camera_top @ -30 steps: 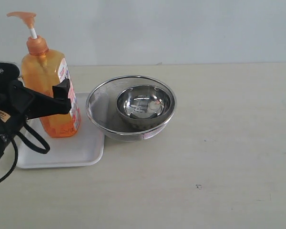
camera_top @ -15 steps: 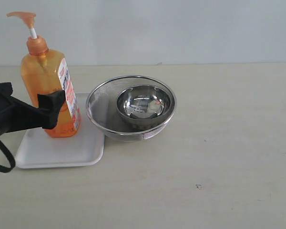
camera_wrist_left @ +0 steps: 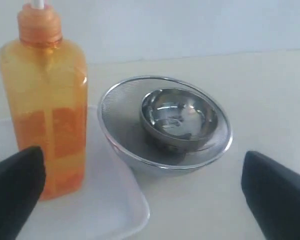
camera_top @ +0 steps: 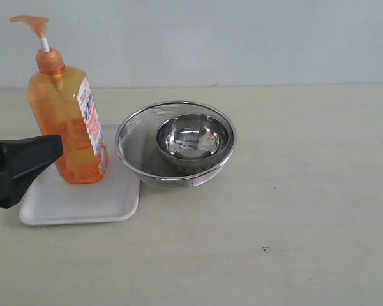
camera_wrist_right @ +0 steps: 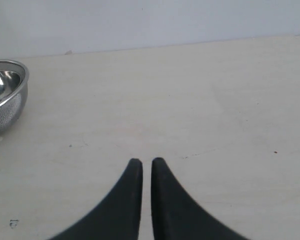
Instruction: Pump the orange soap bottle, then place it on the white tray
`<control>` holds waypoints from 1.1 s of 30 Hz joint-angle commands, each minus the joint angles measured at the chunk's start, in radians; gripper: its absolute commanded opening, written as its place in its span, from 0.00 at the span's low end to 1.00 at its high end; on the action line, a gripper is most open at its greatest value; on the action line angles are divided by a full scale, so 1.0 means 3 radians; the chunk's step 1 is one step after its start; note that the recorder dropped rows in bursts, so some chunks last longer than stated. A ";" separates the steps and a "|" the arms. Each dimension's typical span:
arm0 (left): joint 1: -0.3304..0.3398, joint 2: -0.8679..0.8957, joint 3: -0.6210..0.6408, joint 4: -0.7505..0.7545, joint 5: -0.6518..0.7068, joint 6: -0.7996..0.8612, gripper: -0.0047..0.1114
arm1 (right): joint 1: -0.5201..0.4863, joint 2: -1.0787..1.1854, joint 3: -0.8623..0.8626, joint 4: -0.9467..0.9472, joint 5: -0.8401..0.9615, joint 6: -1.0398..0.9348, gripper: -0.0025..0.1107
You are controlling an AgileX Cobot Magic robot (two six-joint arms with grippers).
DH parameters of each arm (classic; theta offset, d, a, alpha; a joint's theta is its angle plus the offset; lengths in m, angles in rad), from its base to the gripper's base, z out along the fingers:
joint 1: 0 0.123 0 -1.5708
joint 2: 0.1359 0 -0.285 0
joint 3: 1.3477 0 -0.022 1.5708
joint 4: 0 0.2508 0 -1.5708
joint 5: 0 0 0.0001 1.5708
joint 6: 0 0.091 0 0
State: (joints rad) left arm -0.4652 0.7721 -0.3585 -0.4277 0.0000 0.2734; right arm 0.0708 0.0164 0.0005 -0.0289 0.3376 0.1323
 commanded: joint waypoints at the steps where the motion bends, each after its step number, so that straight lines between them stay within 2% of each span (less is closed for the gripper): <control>1: 0.0003 -0.0490 0.0015 -0.0050 0.0505 -0.0090 0.88 | -0.0007 -0.0019 -0.0002 -0.0008 -0.0021 -0.0008 0.06; 3: 0.0003 -0.0657 0.0015 -0.0134 0.0648 -0.0090 0.81 | -0.0007 -0.0019 -0.0002 -0.0008 -0.0021 -0.0008 0.06; 5: 0.0003 -0.0868 0.0042 -0.0337 0.0846 -0.0062 0.59 | -0.0007 -0.0019 -0.0002 -0.0008 -0.0021 -0.0008 0.06; 6: 0.0003 -0.1002 0.0092 -0.0503 0.0949 0.0092 0.39 | -0.0007 -0.0019 -0.0002 -0.0008 -0.0021 -0.0008 0.06; 8: 0.0003 -0.1174 0.0190 -0.0892 0.0974 0.0335 0.15 | -0.0007 -0.0019 -0.0002 -0.0008 -0.0021 -0.0008 0.06; 9: 0.0003 -0.1258 0.0252 -0.1196 0.0974 0.0519 0.09 | -0.0007 -0.0019 -0.0002 -0.0008 -0.0021 -0.0008 0.06; 11: 0.0003 -0.1455 0.0418 -0.1795 0.0950 0.0958 0.09 | -0.0007 -0.0019 -0.0002 -0.0008 -0.0021 -0.0008 0.06; 13: 0.0003 -0.1738 0.0617 -0.2408 0.0940 0.1746 0.09 | -0.0007 -0.0019 -0.0002 -0.0008 -0.0021 -0.0008 0.06; 16: 0.0003 -0.2048 0.0811 -0.2910 0.1023 0.2007 0.09 | -0.0007 -0.0019 -0.0002 -0.0008 -0.0021 -0.0008 0.06; 24: 0.0003 -0.2295 0.0848 -0.2876 0.1133 0.2074 0.09 | -0.0007 -0.0019 -0.0002 -0.0008 -0.0021 0.0000 0.06; 26: 0.0003 -0.2299 0.0848 -0.2821 0.1054 0.2310 0.09 | -0.0007 -0.0019 -0.0002 -0.0008 -0.0021 0.0000 0.06; 33: 0.0003 -0.2299 0.0848 -0.2821 0.0595 0.2548 0.09 | -0.0007 -0.0019 -0.0002 -0.0008 -0.0021 0.0000 0.06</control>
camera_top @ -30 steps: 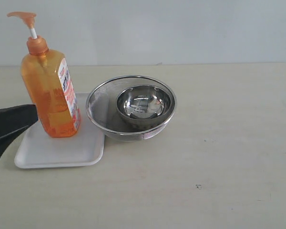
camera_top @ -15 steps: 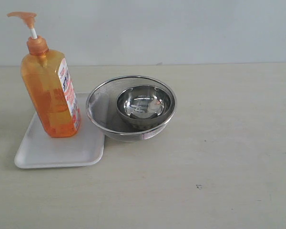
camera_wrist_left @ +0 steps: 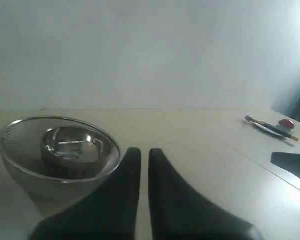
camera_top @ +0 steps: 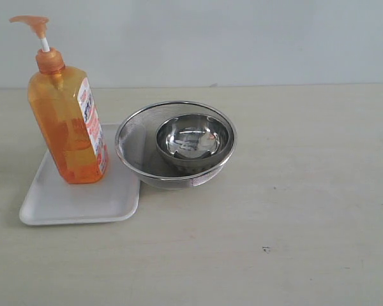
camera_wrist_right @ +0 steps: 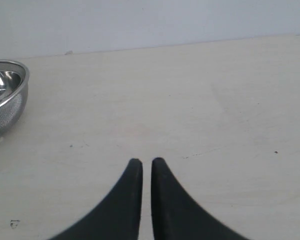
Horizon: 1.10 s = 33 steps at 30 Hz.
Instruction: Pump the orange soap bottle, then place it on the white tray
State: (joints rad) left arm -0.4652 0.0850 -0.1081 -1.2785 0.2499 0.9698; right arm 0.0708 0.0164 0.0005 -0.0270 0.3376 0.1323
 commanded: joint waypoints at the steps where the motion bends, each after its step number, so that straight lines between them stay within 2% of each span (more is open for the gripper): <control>1: 0.0003 -0.0015 0.0014 0.0015 -0.0252 0.0339 0.09 | -0.0007 -0.0019 -0.0002 -0.0015 -0.0021 0.0000 0.06; 5: 0.0003 -0.0111 0.0014 0.0015 -0.0261 0.0518 0.09 | -0.0007 -0.0019 -0.0002 -0.0015 -0.0021 0.0000 0.06; 10: 0.0133 -0.0283 0.0043 0.0030 -0.0316 0.0725 0.09 | -0.0007 -0.0019 -0.0002 -0.0015 -0.0021 0.0000 0.06; 17: 0.0484 -0.0283 0.0284 0.0040 -0.0626 0.0784 0.09 | -0.0007 -0.0016 -0.0002 -0.0015 -0.0028 0.0006 0.06; 25: 0.0490 -0.0283 0.0360 0.0040 -0.0664 0.0784 0.09 | -0.0007 -0.0016 -0.0002 -0.0015 -0.0028 0.0006 0.06; 28: 0.0490 -0.0283 0.0360 0.0035 -0.0887 0.0758 0.09 | -0.0007 -0.0016 -0.0002 -0.0015 -0.0028 0.0006 0.06; 32: 0.0490 -0.0283 0.0360 0.0043 -0.1183 0.0378 0.09 | -0.0007 -0.0016 -0.0002 -0.0015 -0.0028 0.0006 0.06; 33: 0.0490 -0.0283 0.0360 0.0278 -0.1119 0.0192 0.09 | -0.0007 -0.0016 -0.0002 -0.0015 -0.0028 0.0006 0.06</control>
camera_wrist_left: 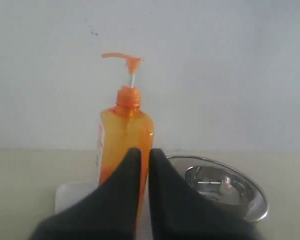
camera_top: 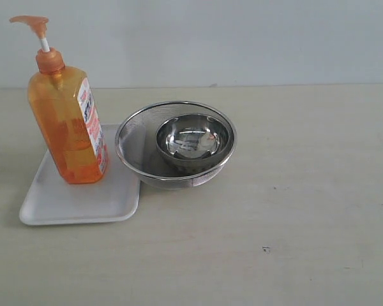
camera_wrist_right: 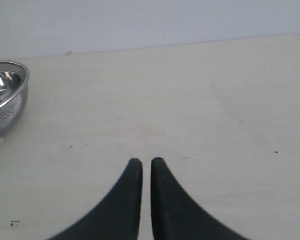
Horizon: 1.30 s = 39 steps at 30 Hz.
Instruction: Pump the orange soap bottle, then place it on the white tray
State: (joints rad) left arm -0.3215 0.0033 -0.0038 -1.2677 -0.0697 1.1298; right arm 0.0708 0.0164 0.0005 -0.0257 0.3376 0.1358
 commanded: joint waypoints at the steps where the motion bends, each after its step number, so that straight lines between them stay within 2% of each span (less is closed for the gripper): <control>1: 0.0011 -0.0011 0.0013 0.0488 -0.0011 -0.0526 0.09 | -0.0007 -0.0016 -0.0002 -0.0019 -0.0028 -0.0006 0.06; 4: 0.0011 -0.0011 0.0013 0.1580 0.0129 -0.1513 0.09 | -0.0007 -0.0016 -0.0002 -0.0019 -0.0028 -0.0006 0.06; 7: 0.0011 -0.0011 0.0013 0.3528 0.0280 -0.3343 0.09 | -0.0007 -0.0016 -0.0002 -0.0019 -0.0028 -0.0006 0.06; 10: 0.0011 -0.0011 0.0013 0.4135 0.0484 -0.3873 0.09 | -0.0007 -0.0016 -0.0002 -0.0019 -0.0028 -0.0006 0.06; 12: 0.0011 -0.0011 0.0013 0.4363 0.0670 -0.4078 0.09 | -0.0007 -0.0016 -0.0002 -0.0019 -0.0028 -0.0006 0.06; 16: 0.0011 -0.0011 0.0013 0.4614 0.1103 -0.4281 0.09 | -0.0007 -0.0016 -0.0002 -0.0019 -0.0028 -0.0006 0.06; 19: 0.0011 -0.0011 0.0013 0.4614 0.1304 -0.4290 0.09 | -0.0007 -0.0016 -0.0002 -0.0019 -0.0028 -0.0006 0.06; 30: 0.0022 -0.0011 0.0013 0.4792 0.1334 -0.4290 0.09 | -0.0007 -0.0016 -0.0002 -0.0019 -0.0028 -0.0006 0.06; 39: 0.0538 -0.0011 0.0013 0.4802 0.1363 -0.4467 0.09 | -0.0007 -0.0016 -0.0002 -0.0019 -0.0028 -0.0006 0.06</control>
